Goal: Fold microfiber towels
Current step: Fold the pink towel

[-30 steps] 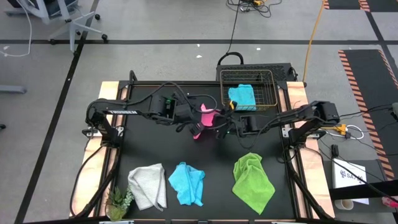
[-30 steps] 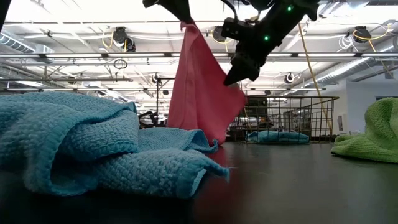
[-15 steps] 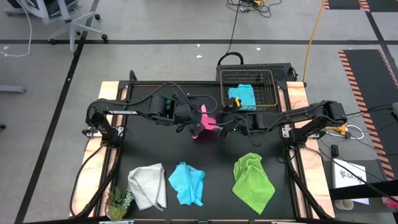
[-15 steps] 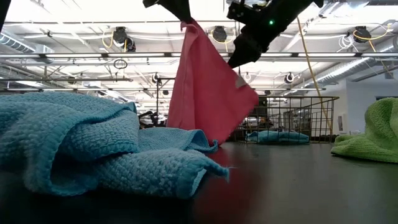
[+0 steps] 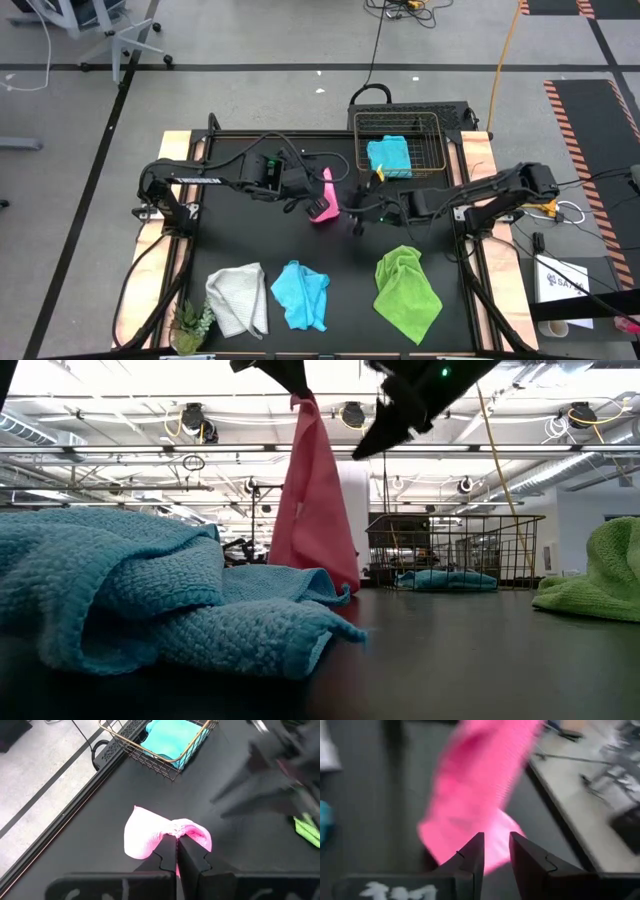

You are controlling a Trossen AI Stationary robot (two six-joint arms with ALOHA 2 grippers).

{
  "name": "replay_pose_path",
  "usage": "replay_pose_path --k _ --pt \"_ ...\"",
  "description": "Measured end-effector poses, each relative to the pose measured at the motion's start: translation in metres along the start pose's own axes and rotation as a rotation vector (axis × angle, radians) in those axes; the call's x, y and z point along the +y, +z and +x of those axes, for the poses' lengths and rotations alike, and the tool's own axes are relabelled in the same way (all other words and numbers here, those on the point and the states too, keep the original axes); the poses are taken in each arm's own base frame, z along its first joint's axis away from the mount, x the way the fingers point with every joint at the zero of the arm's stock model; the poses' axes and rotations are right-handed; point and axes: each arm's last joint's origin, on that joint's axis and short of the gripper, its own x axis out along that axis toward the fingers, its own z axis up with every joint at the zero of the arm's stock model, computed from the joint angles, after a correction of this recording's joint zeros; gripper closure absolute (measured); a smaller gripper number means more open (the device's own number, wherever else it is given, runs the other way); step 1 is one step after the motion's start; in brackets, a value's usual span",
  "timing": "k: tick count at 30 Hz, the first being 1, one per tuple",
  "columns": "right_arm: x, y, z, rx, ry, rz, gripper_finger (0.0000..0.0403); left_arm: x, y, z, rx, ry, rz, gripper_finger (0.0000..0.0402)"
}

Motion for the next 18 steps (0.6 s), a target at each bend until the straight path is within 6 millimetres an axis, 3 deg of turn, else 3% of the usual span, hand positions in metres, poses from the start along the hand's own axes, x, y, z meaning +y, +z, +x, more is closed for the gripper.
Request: replay_pose_path --k 5,10,18 --pt "0.021 0.01 0.002 -0.132 0.122 0.009 0.0345 0.0 0.0 0.0 0.0 0.0 0.001 0.0398" --pt "0.034 0.005 0.021 -0.14 0.173 0.005 0.0371 0.0 0.0 0.0 -0.001 0.0 -0.006 0.0394" --pt "0.033 -0.007 0.052 -0.096 0.116 -0.03 0.0378 0.0 0.0 0.0 0.0 0.0 -0.014 0.0395"
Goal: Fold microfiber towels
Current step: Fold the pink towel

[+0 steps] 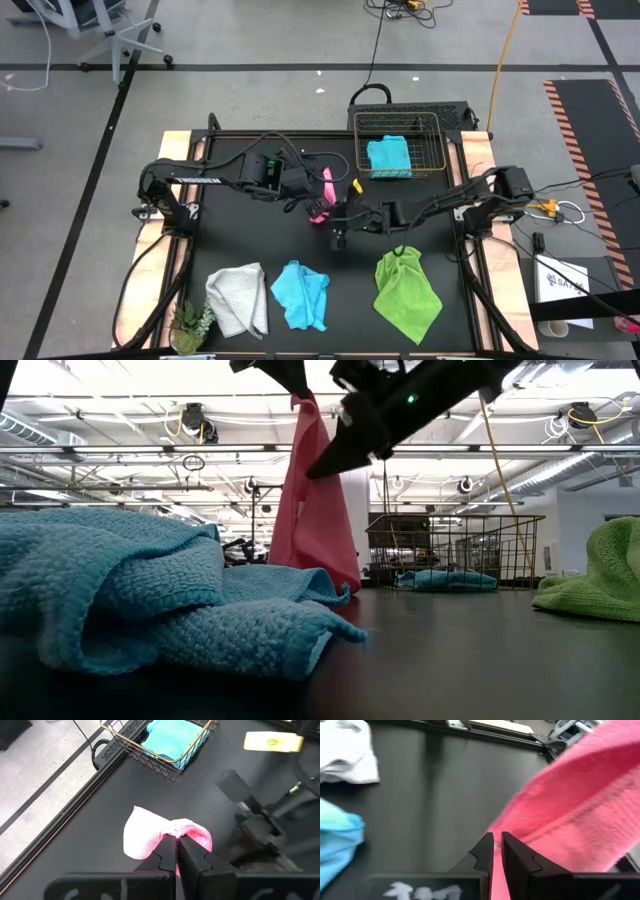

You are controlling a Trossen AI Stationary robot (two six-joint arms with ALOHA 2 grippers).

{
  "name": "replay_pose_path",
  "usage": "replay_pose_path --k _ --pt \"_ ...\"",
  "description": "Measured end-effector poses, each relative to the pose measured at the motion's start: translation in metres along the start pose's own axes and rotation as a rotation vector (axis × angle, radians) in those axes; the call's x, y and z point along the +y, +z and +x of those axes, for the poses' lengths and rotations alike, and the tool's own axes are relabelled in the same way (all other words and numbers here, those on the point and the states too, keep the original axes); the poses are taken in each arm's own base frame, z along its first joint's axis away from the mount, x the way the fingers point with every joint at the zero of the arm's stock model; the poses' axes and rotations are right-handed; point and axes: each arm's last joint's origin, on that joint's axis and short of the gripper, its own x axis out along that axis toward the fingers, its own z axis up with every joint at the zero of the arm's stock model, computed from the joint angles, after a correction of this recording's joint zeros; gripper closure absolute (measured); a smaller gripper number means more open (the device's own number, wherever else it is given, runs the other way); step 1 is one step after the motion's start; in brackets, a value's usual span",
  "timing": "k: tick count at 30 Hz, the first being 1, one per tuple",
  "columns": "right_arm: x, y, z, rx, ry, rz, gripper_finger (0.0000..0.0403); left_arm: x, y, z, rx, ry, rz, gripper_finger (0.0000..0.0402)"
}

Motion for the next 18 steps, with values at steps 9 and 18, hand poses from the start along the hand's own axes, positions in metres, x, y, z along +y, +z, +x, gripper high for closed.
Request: replay_pose_path --k 9,18 --pt "-0.029 -0.001 0.001 0.049 -0.181 -0.032 0.0379 0.0 0.0 0.0 0.0 0.0 -0.001 0.0395" --pt "-0.042 -0.002 -0.023 0.165 -0.238 -0.08 0.0379 0.0 0.0 0.0 0.002 0.001 0.003 0.0397"
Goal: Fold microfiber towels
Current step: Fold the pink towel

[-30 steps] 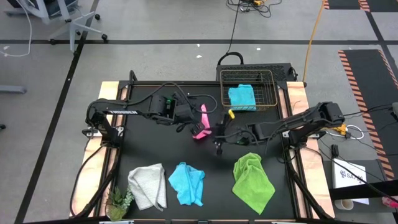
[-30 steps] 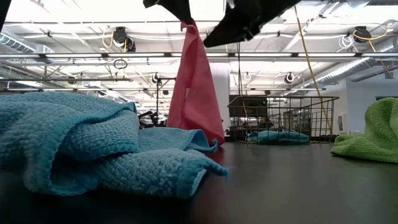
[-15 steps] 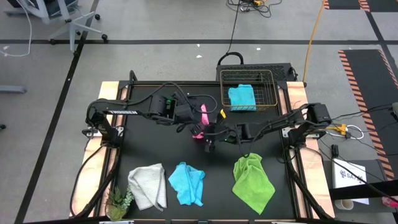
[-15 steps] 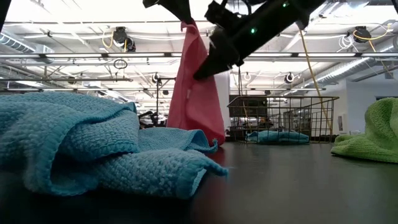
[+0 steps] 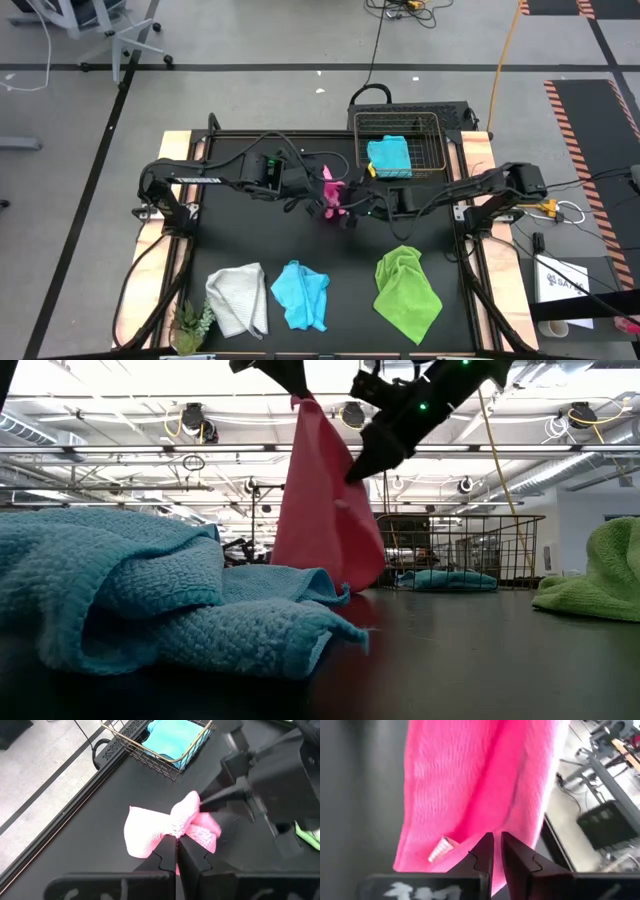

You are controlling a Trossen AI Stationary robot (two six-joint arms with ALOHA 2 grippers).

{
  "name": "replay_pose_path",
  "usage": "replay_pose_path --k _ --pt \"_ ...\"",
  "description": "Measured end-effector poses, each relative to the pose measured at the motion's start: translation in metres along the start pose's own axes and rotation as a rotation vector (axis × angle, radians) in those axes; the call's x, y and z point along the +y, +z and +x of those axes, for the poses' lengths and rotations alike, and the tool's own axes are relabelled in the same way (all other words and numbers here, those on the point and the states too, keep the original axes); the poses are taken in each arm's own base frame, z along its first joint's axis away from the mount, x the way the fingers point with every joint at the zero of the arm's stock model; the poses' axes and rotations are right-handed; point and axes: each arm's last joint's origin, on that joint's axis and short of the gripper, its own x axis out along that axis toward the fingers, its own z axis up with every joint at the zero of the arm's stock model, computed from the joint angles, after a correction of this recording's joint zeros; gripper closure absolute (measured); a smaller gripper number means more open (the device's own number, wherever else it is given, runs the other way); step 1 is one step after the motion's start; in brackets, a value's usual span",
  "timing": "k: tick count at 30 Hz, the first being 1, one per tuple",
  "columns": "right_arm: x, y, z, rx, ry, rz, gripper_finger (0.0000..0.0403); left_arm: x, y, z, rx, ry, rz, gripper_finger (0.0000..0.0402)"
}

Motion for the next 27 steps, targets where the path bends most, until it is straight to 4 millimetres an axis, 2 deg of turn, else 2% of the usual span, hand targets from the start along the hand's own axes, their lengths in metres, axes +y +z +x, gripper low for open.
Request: replay_pose_path --k 5,10,16,20,27 --pt "-0.003 -0.007 -0.003 0.07 -0.032 -0.03 0.0378 0.0 0.0 0.0 0.001 0.0 0.0 0.0394" --pt "-0.003 -0.008 -0.004 0.075 -0.026 0.053 0.0378 0.0 0.0 0.0 0.0 0.0 0.004 0.0398" --pt "0.008 -0.009 -0.006 0.07 0.158 0.13 0.0378 0.0 0.0 0.0 -0.001 -0.001 0.004 0.0398" --pt "0.018 -0.025 -0.004 0.084 0.24 0.184 0.0378 0.0 0.0 0.0 -0.001 -0.001 0.003 0.0394" --pt "0.038 -0.053 -0.004 0.031 0.453 0.45 0.0378 0.0 0.0 0.0 -0.004 -0.002 0.002 0.0396"
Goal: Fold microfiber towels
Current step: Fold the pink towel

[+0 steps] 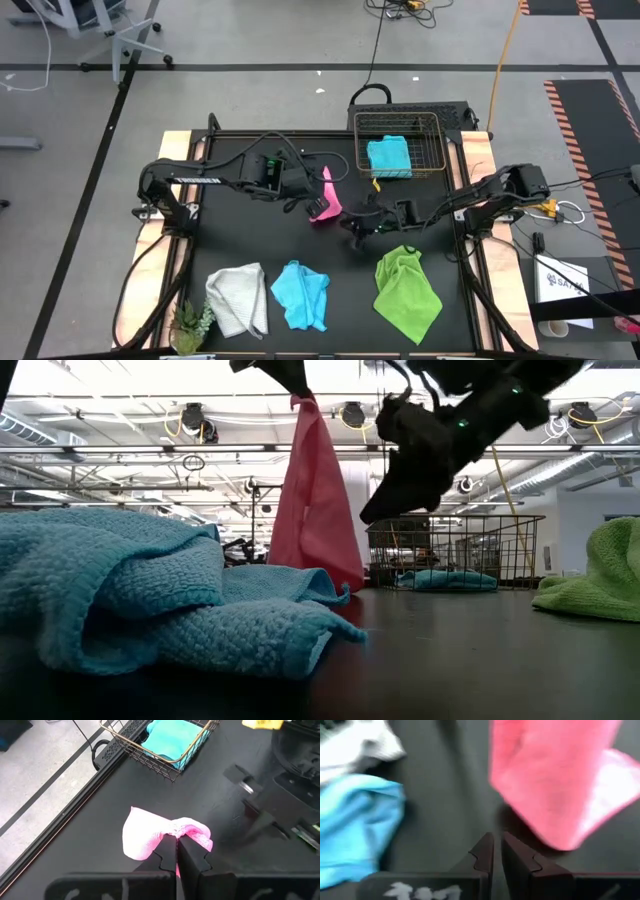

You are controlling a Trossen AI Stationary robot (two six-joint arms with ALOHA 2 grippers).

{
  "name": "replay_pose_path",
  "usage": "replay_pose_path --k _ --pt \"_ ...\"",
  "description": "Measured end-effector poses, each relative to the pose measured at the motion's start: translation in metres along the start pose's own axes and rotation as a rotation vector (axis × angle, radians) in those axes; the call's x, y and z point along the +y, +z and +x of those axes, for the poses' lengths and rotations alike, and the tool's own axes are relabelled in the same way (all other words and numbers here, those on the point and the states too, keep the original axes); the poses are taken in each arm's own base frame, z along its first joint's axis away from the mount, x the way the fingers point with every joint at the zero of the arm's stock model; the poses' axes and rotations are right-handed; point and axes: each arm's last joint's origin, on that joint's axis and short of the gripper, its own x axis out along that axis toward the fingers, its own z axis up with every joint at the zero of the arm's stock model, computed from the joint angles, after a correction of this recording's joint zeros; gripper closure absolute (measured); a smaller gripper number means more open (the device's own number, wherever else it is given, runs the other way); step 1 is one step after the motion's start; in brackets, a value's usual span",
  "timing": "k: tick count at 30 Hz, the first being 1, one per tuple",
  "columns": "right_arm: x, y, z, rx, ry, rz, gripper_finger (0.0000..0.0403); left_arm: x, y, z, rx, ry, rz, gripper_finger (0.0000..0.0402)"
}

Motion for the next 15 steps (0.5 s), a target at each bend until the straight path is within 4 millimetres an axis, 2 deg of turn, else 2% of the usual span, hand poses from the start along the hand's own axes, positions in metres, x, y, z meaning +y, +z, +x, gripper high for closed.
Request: replay_pose_path --k 4,8,11,15 --pt "0.002 -0.009 0.0 -0.034 0.119 0.139 0.0378 0.0 0.0 0.0 0.0 0.0 0.0 0.0394" --pt "-0.003 -0.022 0.001 0.002 0.103 0.235 0.0377 0.0 0.0 0.0 0.0 0.0 -0.001 0.0397" --pt "-0.005 -0.025 0.001 0.003 0.091 0.229 0.0371 0.0 0.001 0.0 -0.003 0.002 -0.003 0.0392" --pt "-0.004 -0.013 0.001 -0.098 0.106 0.166 0.0359 0.002 0.003 0.001 -0.011 0.002 -0.006 0.0398"
